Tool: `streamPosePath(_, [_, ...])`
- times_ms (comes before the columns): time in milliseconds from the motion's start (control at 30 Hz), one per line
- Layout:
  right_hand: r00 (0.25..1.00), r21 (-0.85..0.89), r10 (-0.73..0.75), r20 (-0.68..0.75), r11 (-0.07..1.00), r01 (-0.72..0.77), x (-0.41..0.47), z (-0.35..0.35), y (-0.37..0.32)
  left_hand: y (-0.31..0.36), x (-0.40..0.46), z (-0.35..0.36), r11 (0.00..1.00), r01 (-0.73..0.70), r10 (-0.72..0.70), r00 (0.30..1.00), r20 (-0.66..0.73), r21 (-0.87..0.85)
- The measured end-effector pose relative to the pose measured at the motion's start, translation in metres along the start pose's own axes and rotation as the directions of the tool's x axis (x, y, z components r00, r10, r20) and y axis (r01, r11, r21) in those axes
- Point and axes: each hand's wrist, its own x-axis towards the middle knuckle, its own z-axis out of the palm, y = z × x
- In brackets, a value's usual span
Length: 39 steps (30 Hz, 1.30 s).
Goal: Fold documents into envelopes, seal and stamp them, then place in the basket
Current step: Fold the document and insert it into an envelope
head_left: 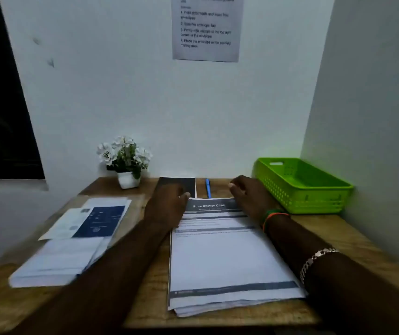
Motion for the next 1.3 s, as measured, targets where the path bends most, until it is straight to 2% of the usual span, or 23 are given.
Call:
streamPosePath(100, [0.997,0.099,0.07,-0.014,0.993,-0.068,-0.003,-0.001,0.008,-0.004,-0.004,0.006,0.995,0.051,-0.054,0.998,-0.037,-0.088])
streamPosePath(200, [0.987,0.172,0.146,0.065,0.973,-0.155,-0.005,-0.001,0.014,-0.01,-0.006,0.009,0.993,0.058,-0.061,0.998,-0.024,-0.101])
streamPosePath(367, [0.976,0.103,0.125,0.18,0.984,-0.145,-0.001,0.001,0.028,-0.025,0.0,0.006,0.988,0.051,-0.064,0.995,-0.082,-0.142])
streamPosePath(533, [0.97,0.09,0.108,0.218,0.987,-0.13,-0.003,0.001,0.029,-0.022,0.001,0.008,0.991,0.034,-0.045,0.996,-0.082,-0.13])
streamPosePath(633, [0.98,0.036,0.077,0.184,0.996,-0.085,-0.002,0.001,0.029,-0.018,0.0,0.006,0.988,0.049,-0.07,0.987,-0.142,-0.145])
streamPosePath(733, [0.991,0.103,0.06,0.118,0.992,-0.072,-0.001,-0.002,0.024,-0.015,-0.002,0.0,0.99,0.027,-0.052,0.981,-0.188,-0.136])
streamPosePath(867, [0.999,0.097,0.011,0.04,0.995,-0.015,0.002,-0.005,0.02,-0.008,-0.007,-0.008,0.99,0.009,-0.037,0.979,-0.201,-0.142])
streamPosePath(1067, [1.0,0.156,0.0,-0.006,0.988,0.0,0.001,-0.008,0.017,-0.004,-0.012,-0.013,0.99,-0.115,0.091,0.962,-0.259,-0.08])
streamPosePath(1200, [0.988,0.118,-0.044,0.15,0.993,0.026,-0.004,-0.014,0.015,-0.006,-0.014,-0.008,0.968,-0.089,0.064,0.992,-0.11,-0.233])
streamPosePath(1300, [0.949,0.144,-0.023,0.316,0.989,-0.024,-0.008,-0.017,0.013,-0.004,-0.017,-0.005,0.956,-0.033,0.028,0.999,-0.021,-0.292])
